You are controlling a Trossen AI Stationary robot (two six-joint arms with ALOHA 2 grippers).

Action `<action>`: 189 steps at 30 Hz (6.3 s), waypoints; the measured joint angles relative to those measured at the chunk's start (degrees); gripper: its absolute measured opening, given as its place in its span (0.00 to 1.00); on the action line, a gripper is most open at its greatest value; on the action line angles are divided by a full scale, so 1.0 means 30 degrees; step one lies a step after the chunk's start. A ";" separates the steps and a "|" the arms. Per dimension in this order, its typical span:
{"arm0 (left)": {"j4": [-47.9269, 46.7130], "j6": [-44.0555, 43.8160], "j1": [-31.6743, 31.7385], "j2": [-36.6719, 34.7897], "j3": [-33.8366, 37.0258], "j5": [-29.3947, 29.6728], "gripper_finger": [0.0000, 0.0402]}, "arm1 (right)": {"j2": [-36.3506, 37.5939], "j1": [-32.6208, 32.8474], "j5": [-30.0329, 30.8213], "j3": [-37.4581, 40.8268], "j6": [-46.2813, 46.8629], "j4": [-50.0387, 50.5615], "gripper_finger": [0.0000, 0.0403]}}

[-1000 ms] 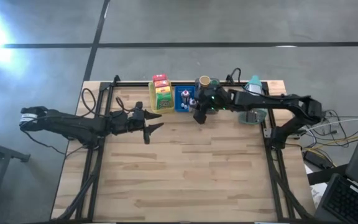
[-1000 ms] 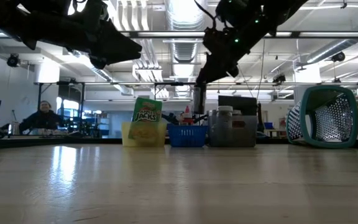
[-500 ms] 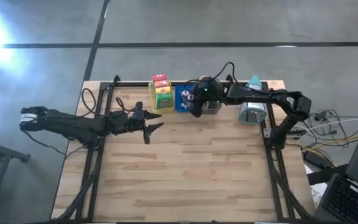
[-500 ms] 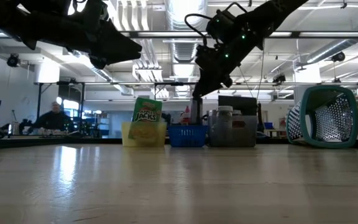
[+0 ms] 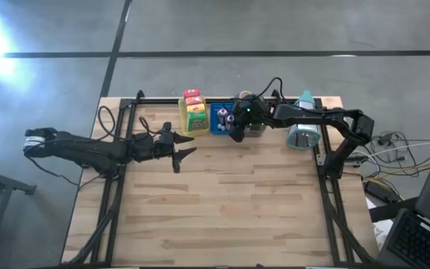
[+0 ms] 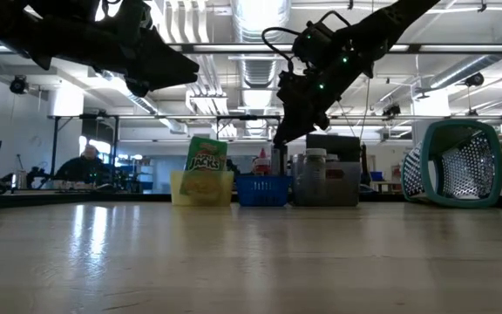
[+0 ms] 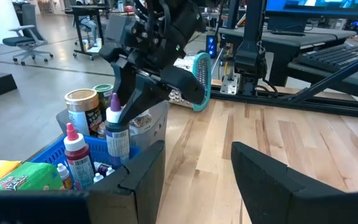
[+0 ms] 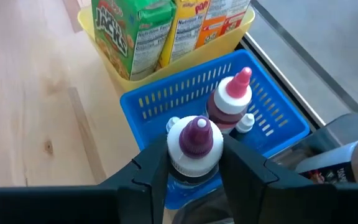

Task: Pick & Place Kitchen Items
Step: Put the large purple food coloring bottle into the blue bin, then return to Home Position

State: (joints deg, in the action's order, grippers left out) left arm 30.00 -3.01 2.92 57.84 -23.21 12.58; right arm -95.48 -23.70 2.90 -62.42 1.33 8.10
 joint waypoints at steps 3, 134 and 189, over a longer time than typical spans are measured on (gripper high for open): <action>0.0000 0.0000 0.0000 0.0000 -0.0004 0.0000 0.47 | 0.0000 0.0006 -0.0007 0.0300 0.0241 -0.0204 0.30; -0.4951 -0.1908 -0.1566 -0.5884 0.0003 -0.3881 0.02 | 1.3008 0.7741 -0.0338 0.4470 0.1308 0.3718 0.04; -0.9813 -0.2550 -0.1341 -1.5120 0.7476 -0.3422 0.03 | 2.9139 0.6133 0.1894 1.6730 -0.1008 0.0648 0.02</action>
State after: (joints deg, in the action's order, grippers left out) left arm 0.56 -10.66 -1.10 12.48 -0.78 2.31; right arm -8.07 -5.30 8.58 -12.23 -1.69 10.05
